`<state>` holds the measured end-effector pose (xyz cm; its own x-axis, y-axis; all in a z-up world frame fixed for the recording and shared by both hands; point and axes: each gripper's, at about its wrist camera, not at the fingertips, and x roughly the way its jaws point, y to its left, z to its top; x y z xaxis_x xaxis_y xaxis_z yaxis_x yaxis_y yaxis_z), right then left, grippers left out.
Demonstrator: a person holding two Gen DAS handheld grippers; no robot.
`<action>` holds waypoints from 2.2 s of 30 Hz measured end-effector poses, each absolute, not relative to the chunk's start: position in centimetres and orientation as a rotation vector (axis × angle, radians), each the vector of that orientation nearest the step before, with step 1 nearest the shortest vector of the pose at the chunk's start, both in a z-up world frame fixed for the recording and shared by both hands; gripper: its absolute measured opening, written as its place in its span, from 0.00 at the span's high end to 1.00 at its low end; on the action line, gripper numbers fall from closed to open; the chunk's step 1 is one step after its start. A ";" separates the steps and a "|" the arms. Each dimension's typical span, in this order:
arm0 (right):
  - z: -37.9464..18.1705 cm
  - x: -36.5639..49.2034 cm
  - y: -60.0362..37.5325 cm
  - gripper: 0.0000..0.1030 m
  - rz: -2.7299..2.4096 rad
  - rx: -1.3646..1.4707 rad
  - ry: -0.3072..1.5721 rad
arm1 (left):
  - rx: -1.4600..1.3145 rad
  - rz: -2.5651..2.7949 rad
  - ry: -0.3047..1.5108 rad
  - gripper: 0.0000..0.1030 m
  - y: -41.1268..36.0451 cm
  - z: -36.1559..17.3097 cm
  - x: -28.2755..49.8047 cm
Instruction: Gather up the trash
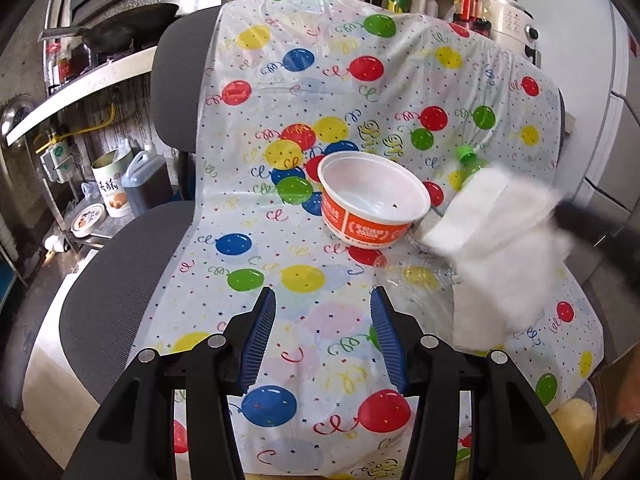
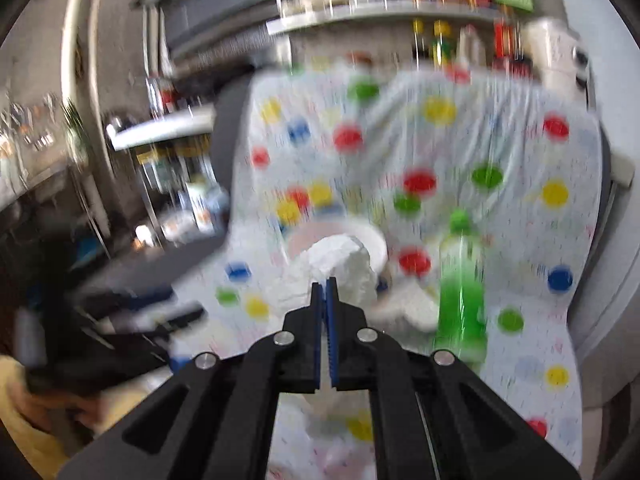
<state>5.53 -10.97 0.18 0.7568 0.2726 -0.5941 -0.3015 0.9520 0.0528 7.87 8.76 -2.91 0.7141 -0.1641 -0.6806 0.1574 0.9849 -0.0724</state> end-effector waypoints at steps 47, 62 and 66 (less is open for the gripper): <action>-4.0 1.0 -23.1 0.59 0.101 0.098 0.694 | 0.142 -0.466 0.961 0.53 -8.1 -11.1 10.9; -3.4 3.4 -21.4 0.41 0.097 0.032 0.689 | -0.047 -0.465 0.764 0.94 -1.0 -3.6 9.6; -3.6 6.1 -21.0 0.38 0.076 0.018 0.693 | -0.058 -0.435 0.753 0.93 0.0 -2.9 10.1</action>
<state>6.11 -21.01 -3.65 0.7668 0.0762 -0.6373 -0.0642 0.9971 0.0420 10.15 -0.03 -2.89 0.6452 -0.4024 -0.6495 0.3612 0.9097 -0.2048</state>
